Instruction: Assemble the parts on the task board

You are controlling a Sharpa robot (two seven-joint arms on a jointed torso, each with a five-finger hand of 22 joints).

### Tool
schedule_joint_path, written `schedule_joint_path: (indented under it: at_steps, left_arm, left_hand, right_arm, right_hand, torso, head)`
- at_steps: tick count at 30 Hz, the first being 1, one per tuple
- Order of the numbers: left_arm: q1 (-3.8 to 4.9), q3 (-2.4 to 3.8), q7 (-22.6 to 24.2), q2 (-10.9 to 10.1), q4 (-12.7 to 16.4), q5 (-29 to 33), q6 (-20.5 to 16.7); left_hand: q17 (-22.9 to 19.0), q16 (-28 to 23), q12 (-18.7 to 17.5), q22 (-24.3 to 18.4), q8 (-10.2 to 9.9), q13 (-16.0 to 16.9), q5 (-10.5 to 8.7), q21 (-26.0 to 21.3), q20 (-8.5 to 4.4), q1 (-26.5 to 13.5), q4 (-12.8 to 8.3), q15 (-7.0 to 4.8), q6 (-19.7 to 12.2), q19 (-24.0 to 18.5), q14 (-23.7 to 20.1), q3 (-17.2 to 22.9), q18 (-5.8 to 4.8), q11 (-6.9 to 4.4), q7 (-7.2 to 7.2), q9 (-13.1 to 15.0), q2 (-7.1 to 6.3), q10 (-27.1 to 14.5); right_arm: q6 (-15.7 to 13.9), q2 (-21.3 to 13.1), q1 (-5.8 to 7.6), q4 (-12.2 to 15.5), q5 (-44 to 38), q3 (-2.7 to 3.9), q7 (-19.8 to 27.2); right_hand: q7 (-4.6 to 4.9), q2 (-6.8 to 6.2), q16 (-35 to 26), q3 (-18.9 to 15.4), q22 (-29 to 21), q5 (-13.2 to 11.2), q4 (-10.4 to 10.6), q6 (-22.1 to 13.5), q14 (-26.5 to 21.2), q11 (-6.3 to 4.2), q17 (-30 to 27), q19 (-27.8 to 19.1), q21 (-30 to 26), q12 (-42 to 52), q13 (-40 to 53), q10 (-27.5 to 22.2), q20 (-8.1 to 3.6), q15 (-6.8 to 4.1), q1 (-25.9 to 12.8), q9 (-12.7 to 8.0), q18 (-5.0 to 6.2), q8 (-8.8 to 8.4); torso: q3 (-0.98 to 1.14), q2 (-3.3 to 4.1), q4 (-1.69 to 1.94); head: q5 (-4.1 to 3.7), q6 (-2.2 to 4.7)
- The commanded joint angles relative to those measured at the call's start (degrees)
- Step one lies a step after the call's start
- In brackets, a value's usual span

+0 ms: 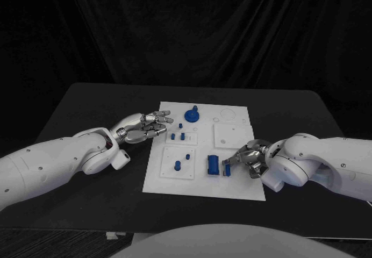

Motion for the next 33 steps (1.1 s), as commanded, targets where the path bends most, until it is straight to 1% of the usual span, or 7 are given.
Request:
schedule_joint_path:
  at_steps: [1,16,20,21,22,24,33]
  left_arm:
    - [-0.1,0.06,0.47,0.14,0.08,0.49,0.67]
    - [-0.18,0.06,0.42,0.16,0.07,0.49,0.85]
    - [-0.21,0.06,0.4,0.1,0.08,0.49,0.84]
    - [-0.22,0.06,0.4,0.1,0.07,0.49,0.84]
    - [-0.23,0.06,0.41,0.1,0.07,0.49,0.84]
    - [-0.24,0.06,0.41,0.1,0.07,0.49,0.85]
    - [-0.32,0.06,0.4,0.16,0.03,0.49,0.91]
  left_hand:
    - [0.03,0.02,-0.22,0.04,0.17,0.03,0.21,0.29,0.1,0.53,-0.02,-0.13,0.08,0.48,0.14,0.43,-0.27,0.41,0.43,0.01,0.15,-0.13]
    - [0.03,0.03,-0.21,0.1,0.18,0.04,0.21,0.32,0.11,0.54,-0.01,-0.11,0.12,0.52,0.15,0.46,-0.27,0.43,0.44,0.02,0.15,-0.14]
    - [0.03,0.03,-0.21,0.1,0.18,0.04,0.21,0.32,0.11,0.54,-0.01,-0.11,0.12,0.52,0.15,0.46,-0.27,0.43,0.44,0.02,0.15,-0.14]
    - [0.04,0.03,-0.21,0.05,0.19,0.04,0.22,0.32,0.11,0.57,-0.02,-0.08,0.2,0.53,0.15,0.52,-0.28,0.45,0.46,0.03,0.17,-0.15]
    - [0.04,0.03,-0.21,0.05,0.19,0.04,0.22,0.32,0.11,0.57,-0.02,-0.08,0.2,0.53,0.15,0.52,-0.28,0.45,0.46,0.03,0.17,-0.15]
    - [0.04,0.03,-0.21,0.05,0.19,0.04,0.22,0.32,0.11,0.57,-0.02,-0.08,0.2,0.53,0.15,0.52,-0.28,0.45,0.46,0.03,0.17,-0.15]
    - [0.04,0.03,-0.21,0.05,0.19,0.04,0.22,0.32,0.11,0.57,-0.02,-0.08,0.2,0.53,0.15,0.52,-0.28,0.45,0.46,0.03,0.17,-0.15]
  right_arm:
    - [-1.29,-0.09,-0.18,-0.15,-0.25,-0.13,-0.66]
    - [-0.04,0.43,-0.18,-0.64,-0.23,-0.13,-0.89]
    - [0.96,0.52,-0.18,-0.75,-0.57,-0.13,-1.0]
    - [1.28,0.55,-0.18,-0.76,-0.76,-0.13,-1.02]
    - [1.54,0.57,-0.18,-0.78,-0.88,-0.13,-1.03]
    - [1.92,0.59,-0.19,-0.8,-1.05,-0.13,-1.05]
    - [3.1,0.61,-0.19,-0.83,-1.39,-0.13,-1.04]
  right_hand:
    - [-0.21,0.19,-0.31,0.0,7.18,-0.42,0.33,0.06,5.38,0.08,12.96,0.13,-0.33,0.15,15.07,5.96,-0.02,-0.03,-0.7,-0.08,0.82,0.23]
    - [-0.16,-0.06,-0.26,-0.28,7.17,-1.29,0.93,-0.13,5.4,0.11,13.03,0.17,-0.41,0.15,15.07,5.96,-0.03,-0.02,-1.4,-0.34,0.82,-0.01]
    - [-0.06,-0.81,-0.01,-0.51,7.09,-3.33,0.63,-0.32,5.48,0.21,13.33,0.12,-0.78,0.15,15.07,5.96,0.01,0.04,-1.03,-0.64,0.86,-0.25]
    - [0.17,-1.6,0.06,-1.23,7.08,-6.1,0.84,-0.52,5.51,0.38,13.42,0.12,-0.88,0.15,15.07,5.96,0.11,0.17,-1.39,-0.87,0.85,-0.45]
    - [0.19,-1.65,0.09,-1.3,7.07,-6.33,0.86,-0.52,5.52,0.4,13.45,0.1,-0.96,0.15,15.07,5.96,0.11,0.2,-1.37,-0.9,0.87,-0.47]
    - [0.46,-2.62,0.09,-2.58,7.04,-9.7,1.53,-0.71,5.51,0.63,13.45,0.07,-1.15,0.15,15.07,5.96,0.27,0.4,-2.24,-1.11,0.87,-0.63]
    - [0.79,-3.52,0.27,-5.45,6.99,-11.9,2.42,-1.25,5.57,0.93,13.67,0.03,-1.52,0.15,15.07,5.96,0.53,0.66,-2.38,-1.27,0.93,-0.51]
  torso:
    - [-0.02,0.03,0.03]
    - [-0.01,0.02,0.02]
    - [-0.03,0.05,0.03]
    - [-0.03,0.05,0.04]
    - [-0.03,0.05,0.05]
    - [-0.02,0.05,0.05]
    - [-0.02,0.04,0.05]
  head:
    - [0.09,0.0]
    - [0.21,0.0]
    - [0.2,0.0]
    - [0.18,0.0]
    - [0.13,0.0]
    - [0.11,0.0]
    - [0.07,0.0]
